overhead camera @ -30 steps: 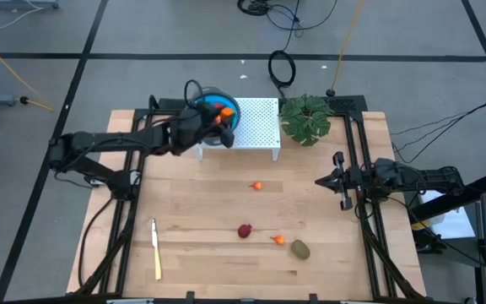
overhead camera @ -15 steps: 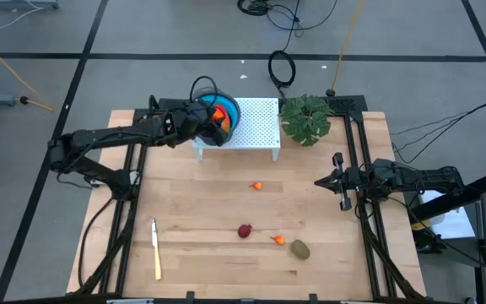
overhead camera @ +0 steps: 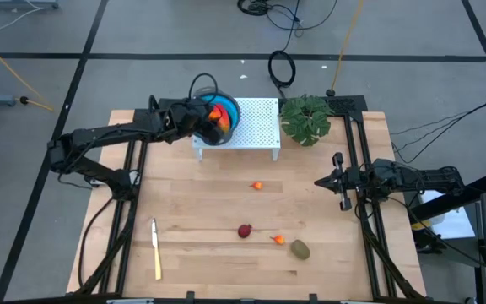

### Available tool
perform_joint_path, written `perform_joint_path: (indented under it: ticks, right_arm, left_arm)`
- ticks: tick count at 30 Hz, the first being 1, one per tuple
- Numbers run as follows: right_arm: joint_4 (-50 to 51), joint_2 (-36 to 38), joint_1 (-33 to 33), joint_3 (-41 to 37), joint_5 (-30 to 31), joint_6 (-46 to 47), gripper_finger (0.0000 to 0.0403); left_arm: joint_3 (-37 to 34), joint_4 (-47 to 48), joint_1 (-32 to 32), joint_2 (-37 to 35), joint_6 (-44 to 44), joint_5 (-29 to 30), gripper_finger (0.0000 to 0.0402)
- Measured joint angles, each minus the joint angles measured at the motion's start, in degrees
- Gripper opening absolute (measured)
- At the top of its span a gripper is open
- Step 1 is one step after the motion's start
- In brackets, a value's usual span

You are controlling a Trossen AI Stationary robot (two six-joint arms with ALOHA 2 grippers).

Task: Pick & Place Fruit
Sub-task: Put the orange in the blue strainer bowl on the shelf, then put the pomegranate in the blue strainer bowl on the shelf

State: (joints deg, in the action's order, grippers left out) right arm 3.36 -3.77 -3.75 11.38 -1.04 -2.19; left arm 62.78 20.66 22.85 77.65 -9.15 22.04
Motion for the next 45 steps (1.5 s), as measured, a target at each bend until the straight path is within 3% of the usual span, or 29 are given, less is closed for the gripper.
perform_joint_path:
  ticks: [8,20,26,31,36,45]
  right_arm:
    - [-0.03,0.0,0.0,0.0,0.0,0.02,0.0]
    - [-0.09,0.0,0.02,0.0,0.0,0.04,0.0]
    - [-1.88,0.0,0.0,0.0,-0.02,0.04,0.0]
    - [-2.3,0.02,0.02,0.0,-0.2,0.04,0.0]
    - [-2.3,0.02,0.01,0.0,-0.26,0.04,0.0]
    - [-2.26,0.02,0.01,0.0,-0.28,0.04,0.0]
  left_arm:
    - [0.0,2.0,0.0,0.0,-0.02,-0.03,0.0164]
    - [0.04,1.66,0.02,-0.55,2.32,0.03,0.0248]
    - [5.9,2.13,-0.68,-2.8,3.66,0.03,0.0265]
    - [11.68,3.85,-4.28,-3.61,-0.62,-0.14,0.0266]
    - [16.26,9.52,-9.86,-3.56,-10.21,-0.1,0.0266]
    - [17.03,19.03,-23.13,-3.54,-29.81,-2.75,0.0266]
